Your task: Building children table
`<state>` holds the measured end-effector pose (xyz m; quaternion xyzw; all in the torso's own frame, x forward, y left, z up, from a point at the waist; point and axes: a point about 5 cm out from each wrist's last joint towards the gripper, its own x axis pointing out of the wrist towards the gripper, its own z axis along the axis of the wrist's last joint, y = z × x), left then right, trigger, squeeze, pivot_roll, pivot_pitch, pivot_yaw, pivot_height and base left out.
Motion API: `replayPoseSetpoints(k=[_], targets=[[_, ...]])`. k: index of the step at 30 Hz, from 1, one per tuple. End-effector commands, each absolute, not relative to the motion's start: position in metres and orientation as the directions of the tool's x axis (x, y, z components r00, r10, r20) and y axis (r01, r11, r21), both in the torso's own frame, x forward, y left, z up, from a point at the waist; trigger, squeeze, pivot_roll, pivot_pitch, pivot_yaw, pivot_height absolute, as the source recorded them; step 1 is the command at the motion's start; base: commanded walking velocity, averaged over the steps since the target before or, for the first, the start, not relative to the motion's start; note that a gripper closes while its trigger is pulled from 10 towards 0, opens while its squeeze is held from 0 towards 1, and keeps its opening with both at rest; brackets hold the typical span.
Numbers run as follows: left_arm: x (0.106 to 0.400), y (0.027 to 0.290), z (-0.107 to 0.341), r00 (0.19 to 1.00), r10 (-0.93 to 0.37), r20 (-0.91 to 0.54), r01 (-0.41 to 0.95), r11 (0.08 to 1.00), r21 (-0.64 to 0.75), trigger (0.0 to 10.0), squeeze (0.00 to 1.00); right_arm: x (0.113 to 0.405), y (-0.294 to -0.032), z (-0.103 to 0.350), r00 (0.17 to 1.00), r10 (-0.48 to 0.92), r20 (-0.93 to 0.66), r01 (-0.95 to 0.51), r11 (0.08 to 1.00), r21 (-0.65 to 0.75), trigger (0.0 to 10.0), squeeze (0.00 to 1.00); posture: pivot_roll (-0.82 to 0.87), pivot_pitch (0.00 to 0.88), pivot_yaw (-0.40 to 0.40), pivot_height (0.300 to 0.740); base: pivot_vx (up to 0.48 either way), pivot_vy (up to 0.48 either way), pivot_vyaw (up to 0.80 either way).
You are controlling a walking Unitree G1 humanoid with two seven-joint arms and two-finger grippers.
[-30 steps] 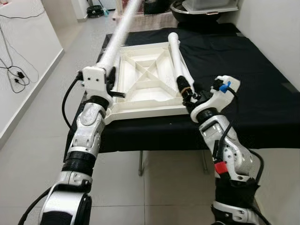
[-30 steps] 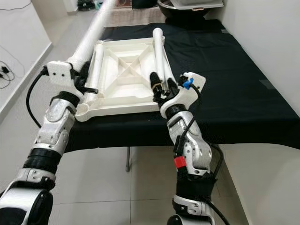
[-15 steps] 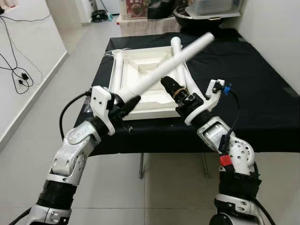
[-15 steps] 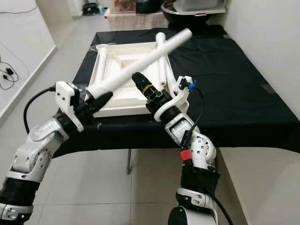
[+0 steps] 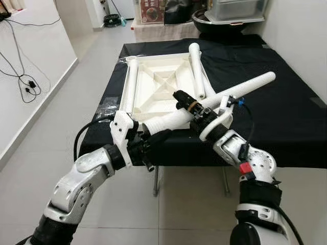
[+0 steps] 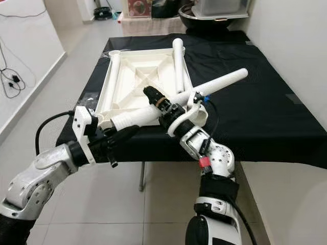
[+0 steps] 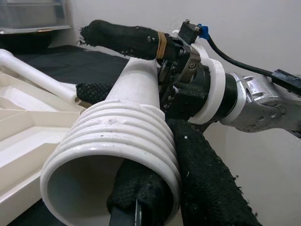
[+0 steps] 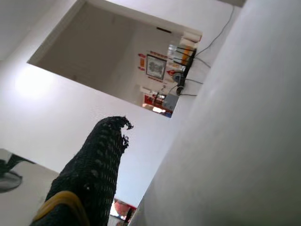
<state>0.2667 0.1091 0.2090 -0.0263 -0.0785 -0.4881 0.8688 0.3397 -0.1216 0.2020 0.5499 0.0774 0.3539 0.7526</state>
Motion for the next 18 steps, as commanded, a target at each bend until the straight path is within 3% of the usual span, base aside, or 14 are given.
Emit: replayPoseSetpoints(k=[1,9,10,18], targets=[[0.254,0.098,0.204,0.414,-0.901,0.131,0.908,0.418,0.006,10.0,0.0,0.34,-0.113,0.215,0.679,0.652,0.339,-0.494,0.064,0.867,10.0,0.0,0.03,0.035,-0.001,0.74,0.0,0.0,0.0],[0.246,0.097,0.199,0.389,-0.916,0.102,0.921,0.391,-0.005,10.0,0.0,0.342,-0.116,0.209,0.698,0.647,0.309,-0.453,0.064,0.889,10.0,0.0,0.03,0.041,-0.006,0.74,0.0,0.0,0.0],[0.244,0.096,0.197,0.386,-0.918,0.092,0.922,0.387,-0.01,10.0,0.0,0.343,-0.117,0.208,0.701,0.646,0.303,-0.452,0.074,0.889,0.0,0.0,0.03,0.041,-0.006,0.74,0.0,0.0,0.0],[0.242,0.094,0.194,0.396,-0.914,0.086,0.918,0.396,-0.02,10.0,0.0,0.348,-0.121,0.211,0.726,0.621,0.296,-0.443,0.093,0.891,0.0,0.0,0.03,0.037,-0.006,0.74,0.0,0.0,0.0]])
